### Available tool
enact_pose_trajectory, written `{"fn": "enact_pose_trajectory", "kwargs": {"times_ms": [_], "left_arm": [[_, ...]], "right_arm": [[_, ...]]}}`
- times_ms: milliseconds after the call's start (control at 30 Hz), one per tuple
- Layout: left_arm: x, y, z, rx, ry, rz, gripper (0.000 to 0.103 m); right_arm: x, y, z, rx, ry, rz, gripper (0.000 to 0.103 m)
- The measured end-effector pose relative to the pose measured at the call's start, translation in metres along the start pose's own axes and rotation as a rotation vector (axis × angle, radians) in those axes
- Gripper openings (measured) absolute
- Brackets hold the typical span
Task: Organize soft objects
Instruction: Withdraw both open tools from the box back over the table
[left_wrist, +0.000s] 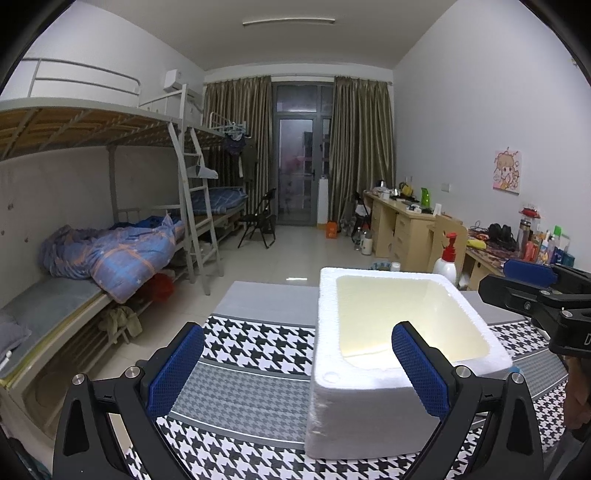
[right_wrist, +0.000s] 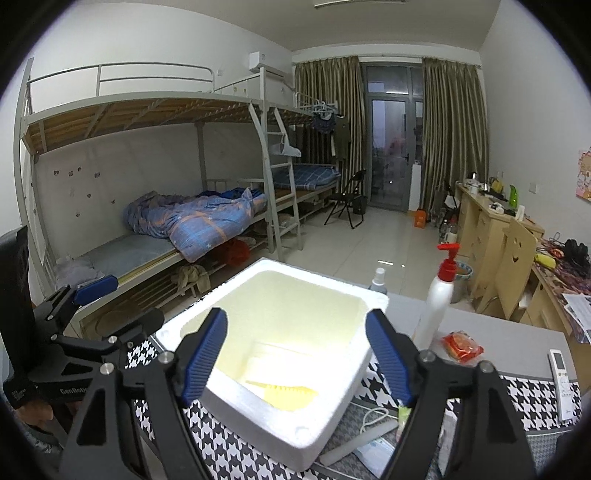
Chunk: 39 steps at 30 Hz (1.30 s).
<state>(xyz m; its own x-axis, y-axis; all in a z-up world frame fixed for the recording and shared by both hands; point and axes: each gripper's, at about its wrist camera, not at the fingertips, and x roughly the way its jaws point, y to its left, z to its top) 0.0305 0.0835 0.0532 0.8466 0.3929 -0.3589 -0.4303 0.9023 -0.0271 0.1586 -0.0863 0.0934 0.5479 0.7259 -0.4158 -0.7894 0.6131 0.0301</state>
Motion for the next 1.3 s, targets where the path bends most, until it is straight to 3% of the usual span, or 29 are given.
{"fn": "enact_pose_trajectory", "kwargs": {"times_ms": [500,1300], "left_arm": [[-0.015,-0.031,0.004,0.041,-0.034,-0.038,0.102],[-0.027,-0.092,0.007,0.119,-0.067,-0.200,0.102]], "right_arm": [[-0.038,-0.017,-0.012,0.022,-0.062,-0.044,0.083],[-0.086,-0.067,-0.040,0.104,-0.128,-0.180,0.086]]}}
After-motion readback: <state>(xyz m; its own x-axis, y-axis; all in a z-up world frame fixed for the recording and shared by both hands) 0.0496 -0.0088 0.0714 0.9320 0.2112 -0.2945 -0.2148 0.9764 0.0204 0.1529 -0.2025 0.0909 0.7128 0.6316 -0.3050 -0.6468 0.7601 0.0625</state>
